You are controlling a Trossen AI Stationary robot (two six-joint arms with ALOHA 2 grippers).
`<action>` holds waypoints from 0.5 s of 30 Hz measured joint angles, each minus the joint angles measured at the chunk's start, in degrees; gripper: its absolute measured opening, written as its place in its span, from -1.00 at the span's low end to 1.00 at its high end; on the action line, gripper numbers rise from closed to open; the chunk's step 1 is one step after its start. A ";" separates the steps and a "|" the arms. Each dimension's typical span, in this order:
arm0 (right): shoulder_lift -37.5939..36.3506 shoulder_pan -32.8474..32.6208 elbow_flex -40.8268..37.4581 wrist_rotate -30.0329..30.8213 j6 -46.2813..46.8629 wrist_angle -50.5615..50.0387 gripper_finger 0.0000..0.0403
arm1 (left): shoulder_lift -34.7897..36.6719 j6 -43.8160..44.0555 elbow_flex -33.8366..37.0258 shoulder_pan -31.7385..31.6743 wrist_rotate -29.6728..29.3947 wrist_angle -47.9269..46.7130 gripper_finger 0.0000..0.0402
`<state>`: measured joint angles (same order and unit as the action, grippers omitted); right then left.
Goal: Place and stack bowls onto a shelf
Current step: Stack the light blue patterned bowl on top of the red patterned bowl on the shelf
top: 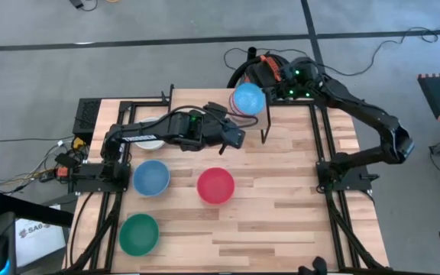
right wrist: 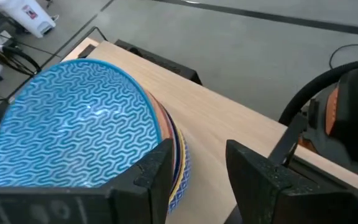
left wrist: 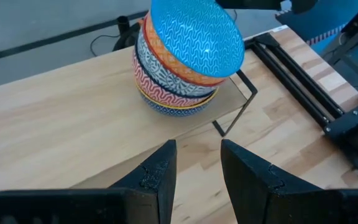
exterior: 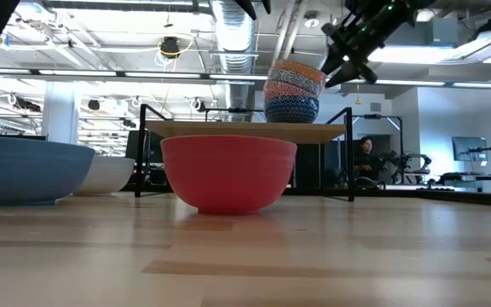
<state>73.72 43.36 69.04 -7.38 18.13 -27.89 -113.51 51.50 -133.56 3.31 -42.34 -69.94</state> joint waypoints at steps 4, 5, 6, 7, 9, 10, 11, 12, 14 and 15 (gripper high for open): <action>0.69 -0.29 0.00 -0.02 -0.03 0.71 -0.14 | 0.00 0.18 0.00 0.18 -0.01 0.01 -0.45; 0.63 -0.29 0.00 -0.02 -0.07 0.95 -0.14 | 0.00 0.21 0.00 0.18 -0.09 -0.02 -0.45; 0.61 -0.29 0.00 -0.03 -0.14 1.21 -0.14 | 0.00 0.18 0.00 0.16 -0.25 -0.02 -0.45; 0.59 -0.29 0.00 -0.04 -0.19 1.26 -0.14 | 0.00 0.15 0.00 0.13 -0.52 -0.02 -0.45; 0.49 -0.26 0.00 -0.04 -0.45 1.13 -0.14 | 0.00 -0.02 0.01 -0.46 -1.17 -0.04 -0.45; 0.30 -0.10 0.00 -0.04 -0.57 0.96 -0.14 | 0.01 -0.17 0.35 -0.94 -1.54 0.24 -0.45; 0.10 0.09 0.00 -0.07 -0.64 0.75 -0.14 | 0.07 -0.68 1.03 -1.68 -1.68 0.92 -0.45; 0.02 0.31 0.00 -0.09 -0.88 0.75 -0.14 | 0.07 -1.45 1.64 -2.64 -1.42 1.67 -0.45; 0.02 0.43 0.00 -0.09 -1.03 0.70 -0.14 | -0.02 -3.13 2.75 -4.93 0.07 3.16 -0.45; 0.04 0.46 0.00 -0.09 -1.04 0.63 -0.14 | -0.02 -4.58 3.65 -6.11 0.99 5.36 -0.45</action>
<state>73.76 43.81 69.04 -7.46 17.09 -27.25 -113.54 46.91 -129.91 -2.80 -41.35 -64.58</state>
